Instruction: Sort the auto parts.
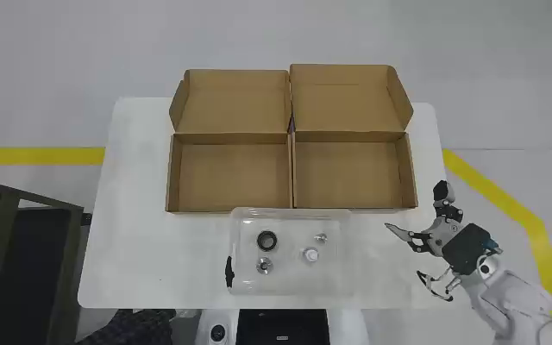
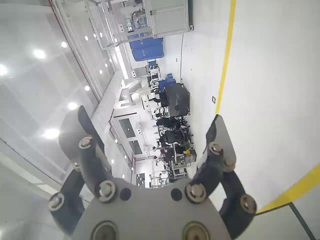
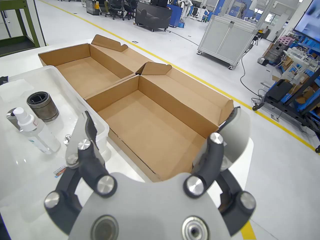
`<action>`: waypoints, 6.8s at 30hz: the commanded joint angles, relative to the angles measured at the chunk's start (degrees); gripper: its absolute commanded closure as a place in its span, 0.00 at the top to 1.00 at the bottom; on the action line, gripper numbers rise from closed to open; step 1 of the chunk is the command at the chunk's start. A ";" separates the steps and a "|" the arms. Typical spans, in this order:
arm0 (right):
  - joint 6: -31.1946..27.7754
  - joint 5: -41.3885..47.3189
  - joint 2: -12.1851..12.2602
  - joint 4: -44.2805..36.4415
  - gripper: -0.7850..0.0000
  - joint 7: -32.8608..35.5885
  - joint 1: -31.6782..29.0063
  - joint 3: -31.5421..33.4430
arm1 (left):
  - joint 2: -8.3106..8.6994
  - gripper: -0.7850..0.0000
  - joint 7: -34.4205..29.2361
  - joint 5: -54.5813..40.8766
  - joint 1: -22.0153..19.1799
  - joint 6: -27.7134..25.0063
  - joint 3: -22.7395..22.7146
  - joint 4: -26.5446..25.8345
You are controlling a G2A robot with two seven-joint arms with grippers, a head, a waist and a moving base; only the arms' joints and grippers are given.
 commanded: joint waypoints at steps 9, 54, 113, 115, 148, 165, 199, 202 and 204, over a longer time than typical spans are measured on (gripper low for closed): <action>0.00 0.00 0.00 0.00 1.00 0.00 0.00 0.00 | 0.00 1.00 0.00 0.00 0.00 0.00 0.00 0.00; -17.12 -11.43 1.35 -4.92 1.00 18.93 13.57 -24.16 | 0.00 1.00 0.00 0.00 0.00 0.00 0.00 0.00; -18.48 -4.03 3.16 -1.61 0.00 39.86 19.60 -33.26 | 0.00 1.00 0.00 0.00 0.00 0.00 0.00 0.00; -18.48 -3.42 3.31 -1.98 0.00 38.76 19.30 -32.60 | 0.00 1.00 0.00 0.00 0.00 0.00 0.00 0.00; -12.85 20.97 3.29 6.74 0.00 10.03 21.58 -25.52 | 0.00 1.00 0.00 0.00 0.00 0.00 0.00 0.00; -0.51 21.25 2.43 10.31 0.00 20.16 29.82 -26.90 | 0.00 1.00 0.00 0.00 0.00 0.00 0.00 0.00; 6.80 15.67 -1.36 28.57 1.00 43.57 51.06 -44.39 | 0.00 1.00 0.00 0.00 0.00 0.00 0.00 0.00; 6.99 15.46 -1.60 28.66 1.00 43.83 51.59 -45.06 | 0.00 1.00 0.00 0.00 0.00 0.00 0.00 0.00; 7.14 15.17 -1.60 28.11 1.00 43.71 51.58 -44.82 | 0.00 1.00 0.00 0.00 0.00 0.00 0.00 0.00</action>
